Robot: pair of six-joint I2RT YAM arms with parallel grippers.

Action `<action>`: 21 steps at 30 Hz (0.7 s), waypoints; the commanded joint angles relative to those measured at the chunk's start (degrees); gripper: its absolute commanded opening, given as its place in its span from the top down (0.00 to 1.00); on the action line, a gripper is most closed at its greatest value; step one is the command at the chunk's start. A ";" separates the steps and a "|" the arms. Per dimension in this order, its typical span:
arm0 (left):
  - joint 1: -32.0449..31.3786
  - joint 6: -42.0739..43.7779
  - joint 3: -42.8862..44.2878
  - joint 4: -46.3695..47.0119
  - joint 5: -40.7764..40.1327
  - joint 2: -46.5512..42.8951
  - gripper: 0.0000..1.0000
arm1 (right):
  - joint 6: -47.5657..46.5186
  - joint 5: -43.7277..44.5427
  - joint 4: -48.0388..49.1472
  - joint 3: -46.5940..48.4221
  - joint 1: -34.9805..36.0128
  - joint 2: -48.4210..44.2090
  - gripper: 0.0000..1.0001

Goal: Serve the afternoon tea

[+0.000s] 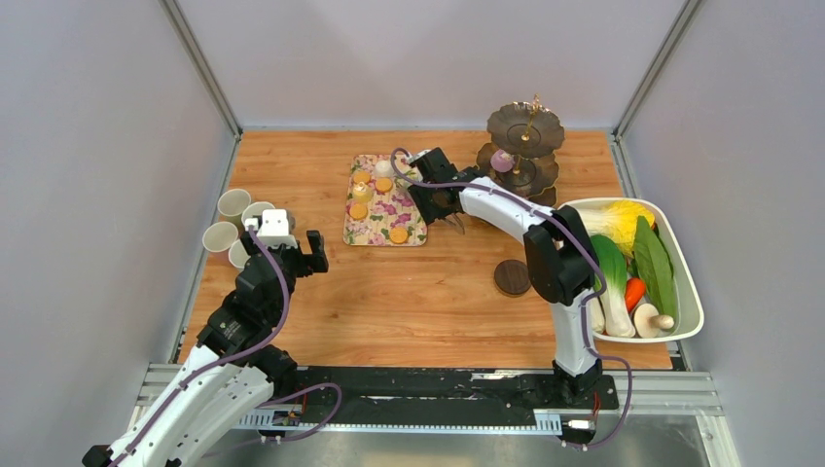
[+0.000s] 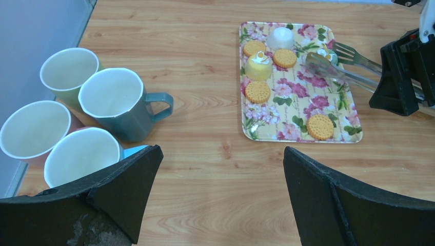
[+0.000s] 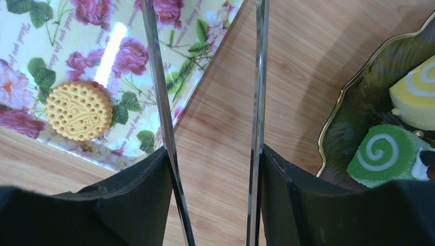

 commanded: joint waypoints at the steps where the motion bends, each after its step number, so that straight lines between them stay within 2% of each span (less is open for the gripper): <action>1: -0.10 1.05 -0.12 1.45 -0.17 -0.35 0.00 | -2.20 1.17 1.90 1.56 0.08 -0.66 0.40; 9: -0.10 1.14 -0.11 1.53 -0.23 -0.42 0.00 | -3.47 1.20 1.78 -1.18 1.36 -0.76 0.43; 18: -0.09 1.15 -0.08 1.53 -0.22 -0.47 0.00 | -3.87 4.39 0.08 -2.59 2.39 -4.14 0.57; 21: -0.06 1.15 -0.11 1.53 -0.24 -0.65 0.00 | -3.58 4.37 -1.11 -3.18 2.56 -7.10 0.59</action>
